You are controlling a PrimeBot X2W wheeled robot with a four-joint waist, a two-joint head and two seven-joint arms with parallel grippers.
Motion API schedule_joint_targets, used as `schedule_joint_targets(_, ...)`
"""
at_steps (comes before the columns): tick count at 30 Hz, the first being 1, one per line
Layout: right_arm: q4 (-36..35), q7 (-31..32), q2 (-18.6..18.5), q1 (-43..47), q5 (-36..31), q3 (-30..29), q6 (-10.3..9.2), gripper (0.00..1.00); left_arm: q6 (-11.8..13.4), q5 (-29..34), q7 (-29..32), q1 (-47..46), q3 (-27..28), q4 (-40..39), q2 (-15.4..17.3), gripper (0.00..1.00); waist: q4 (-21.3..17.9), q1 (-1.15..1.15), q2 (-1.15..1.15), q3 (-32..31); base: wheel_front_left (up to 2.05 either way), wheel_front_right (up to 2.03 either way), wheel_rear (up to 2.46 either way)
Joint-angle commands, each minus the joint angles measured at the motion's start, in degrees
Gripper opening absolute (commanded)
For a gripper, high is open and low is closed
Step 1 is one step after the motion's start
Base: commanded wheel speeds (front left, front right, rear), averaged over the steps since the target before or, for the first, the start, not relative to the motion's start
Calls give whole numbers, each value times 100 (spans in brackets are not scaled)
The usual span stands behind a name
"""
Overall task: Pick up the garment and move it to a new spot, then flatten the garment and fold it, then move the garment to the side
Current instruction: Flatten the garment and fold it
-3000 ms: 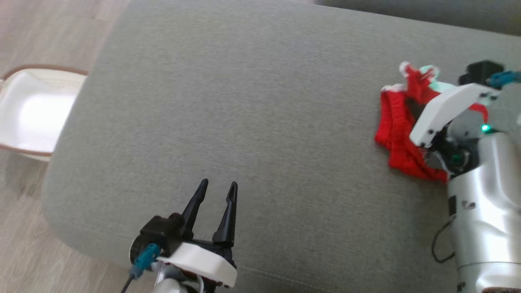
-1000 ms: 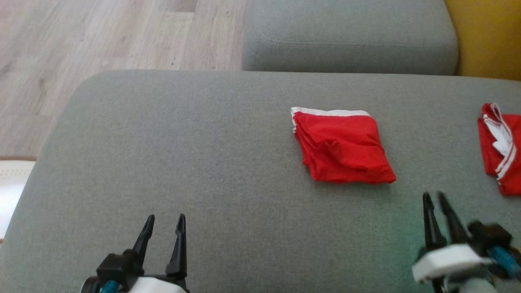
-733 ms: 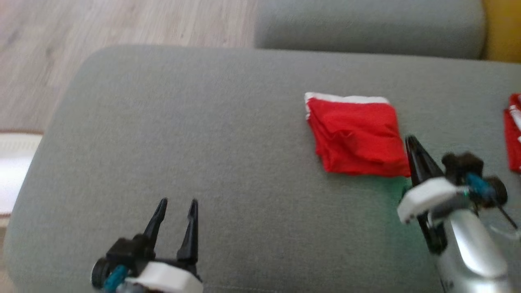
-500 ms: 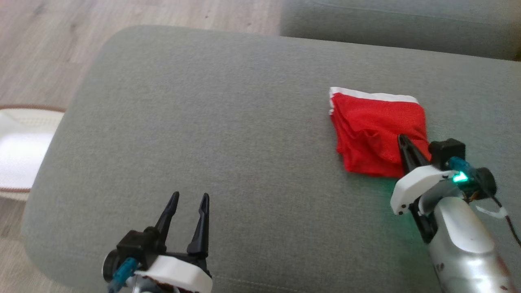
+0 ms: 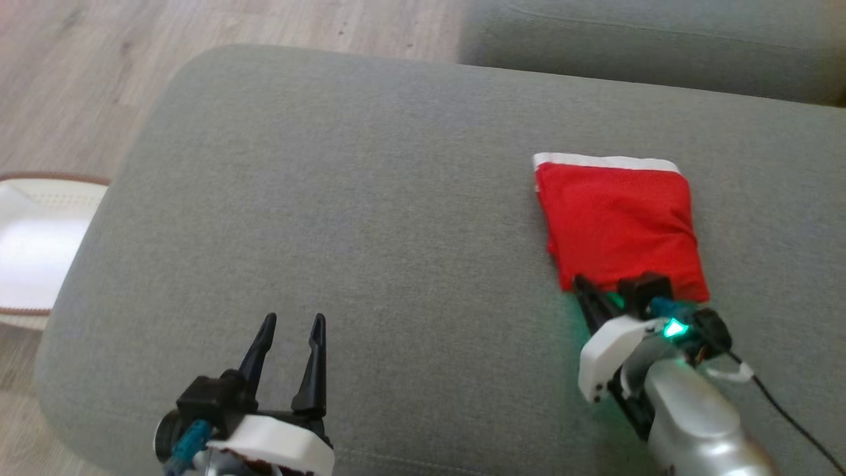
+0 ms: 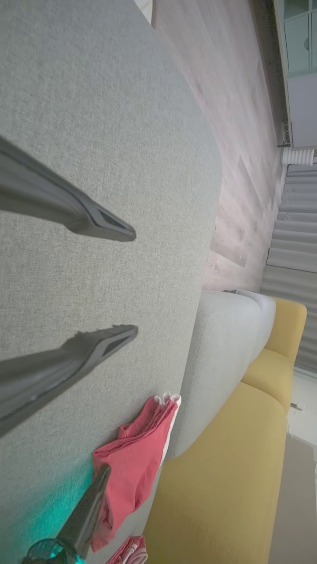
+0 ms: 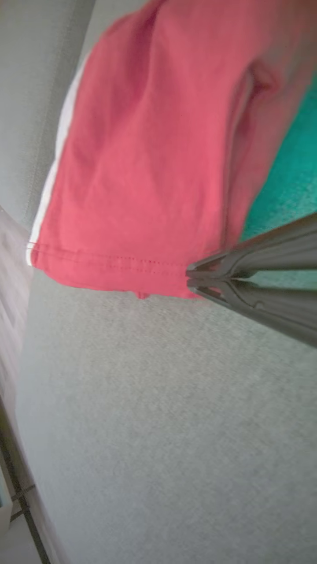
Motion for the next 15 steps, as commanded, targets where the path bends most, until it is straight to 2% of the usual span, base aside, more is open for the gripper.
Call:
schedule_joint_targets(1,-89,-13,79,-19,56,164,39,0,21,30,-45,-113,177,-185,-15,100,-49,0,0,-14,0,0,0)
schedule_joint_targets(8,-266,-216,99,-3,475,402,39,0,27,43,-45,-85,248,-151,-15,100,-261,0,0,-153,0,0,0)
schedule_joint_targets(12,-895,-364,3,275,633,-43,39,0,18,88,-45,20,352,-165,-15,100,-364,0,0,-342,0,0,0)
schedule_joint_targets(13,-1071,-373,-46,384,603,-177,39,15,14,99,-45,49,375,-166,-15,100,-385,0,0,-382,0,0,0)
schedule_joint_targets(14,-1281,-379,-90,511,551,-285,39,38,6,120,-45,82,399,-164,-15,100,-409,0,0,-426,0,0,0)
schedule_joint_targets(15,-1560,-381,-120,658,514,-381,39,68,-7,142,-45,118,428,-164,-15,100,-432,0,0,-450,0,0,0)
